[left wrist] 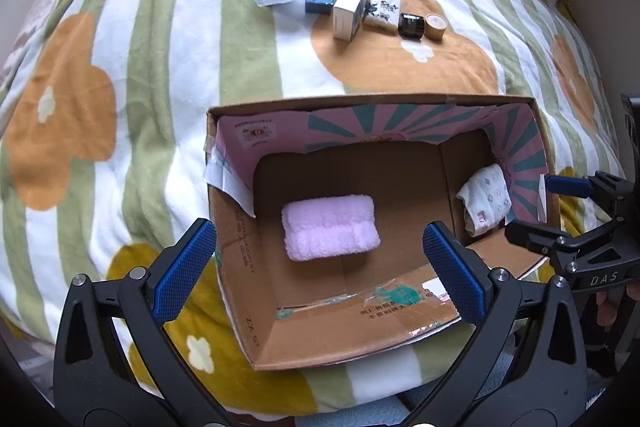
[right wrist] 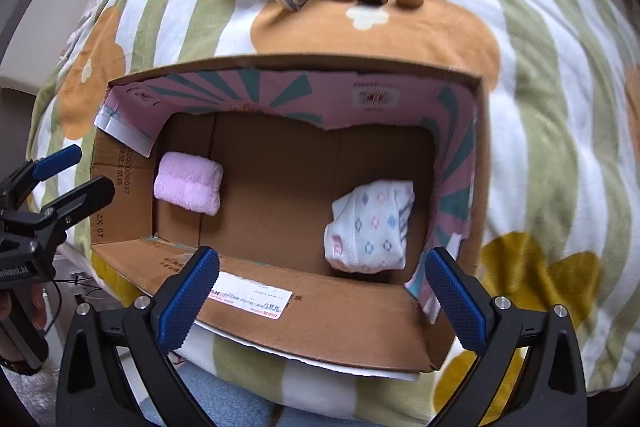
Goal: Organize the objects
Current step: 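Carry the pink towel and white sock into the cardboard box and release both, then grasp the clear floss-pick box with the left tool while the right tool grasps the white-blue box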
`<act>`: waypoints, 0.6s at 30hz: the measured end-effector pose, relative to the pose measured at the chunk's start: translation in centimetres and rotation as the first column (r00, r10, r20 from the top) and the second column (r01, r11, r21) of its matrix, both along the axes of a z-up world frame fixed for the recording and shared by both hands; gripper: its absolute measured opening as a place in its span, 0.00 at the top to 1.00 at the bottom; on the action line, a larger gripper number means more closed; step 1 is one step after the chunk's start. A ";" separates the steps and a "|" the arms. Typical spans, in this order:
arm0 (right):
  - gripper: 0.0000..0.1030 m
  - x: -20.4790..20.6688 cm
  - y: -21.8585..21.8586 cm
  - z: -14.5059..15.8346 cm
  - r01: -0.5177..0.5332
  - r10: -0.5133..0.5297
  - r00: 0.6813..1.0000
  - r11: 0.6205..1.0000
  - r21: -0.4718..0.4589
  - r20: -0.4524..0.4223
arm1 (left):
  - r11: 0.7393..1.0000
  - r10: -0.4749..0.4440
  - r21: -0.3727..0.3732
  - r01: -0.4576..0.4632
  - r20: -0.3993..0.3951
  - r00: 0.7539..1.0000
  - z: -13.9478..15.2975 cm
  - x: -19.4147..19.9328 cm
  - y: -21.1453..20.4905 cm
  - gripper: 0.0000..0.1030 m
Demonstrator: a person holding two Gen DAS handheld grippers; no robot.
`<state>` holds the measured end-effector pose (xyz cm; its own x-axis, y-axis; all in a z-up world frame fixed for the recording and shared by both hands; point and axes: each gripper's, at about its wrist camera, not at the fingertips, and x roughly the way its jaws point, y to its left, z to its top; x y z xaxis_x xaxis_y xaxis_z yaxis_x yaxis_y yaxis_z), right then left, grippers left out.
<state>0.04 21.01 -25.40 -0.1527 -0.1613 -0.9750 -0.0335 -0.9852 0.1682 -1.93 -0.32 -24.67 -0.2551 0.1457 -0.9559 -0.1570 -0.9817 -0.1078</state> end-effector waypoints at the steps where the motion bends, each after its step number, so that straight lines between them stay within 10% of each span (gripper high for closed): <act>1: 0.00 0.0 0.0 0.5 -0.002 0.002 1.000 1.000 -0.002 -0.022 | 1.000 -0.002 0.003 0.002 -0.010 1.000 0.3 -0.2 -0.1 0.00; 11: 0.00 -2.3 -1.0 5.0 -0.115 0.131 0.966 0.990 0.084 -0.222 | 1.000 -0.030 0.000 0.030 -0.079 0.996 3.2 -3.4 -2.1 0.00; 18: 0.00 -6.8 -1.5 8.1 -0.250 0.285 0.881 0.958 0.140 -0.378 | 0.998 -0.038 0.047 0.044 -0.121 0.992 4.7 -9.7 -4.2 0.00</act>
<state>-6.78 19.56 -17.30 -0.4862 -0.1702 -0.8571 0.2848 -0.9581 0.0287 -11.59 -4.55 -19.95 -0.3599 0.2049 -0.9102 -0.2121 -0.9680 -0.1341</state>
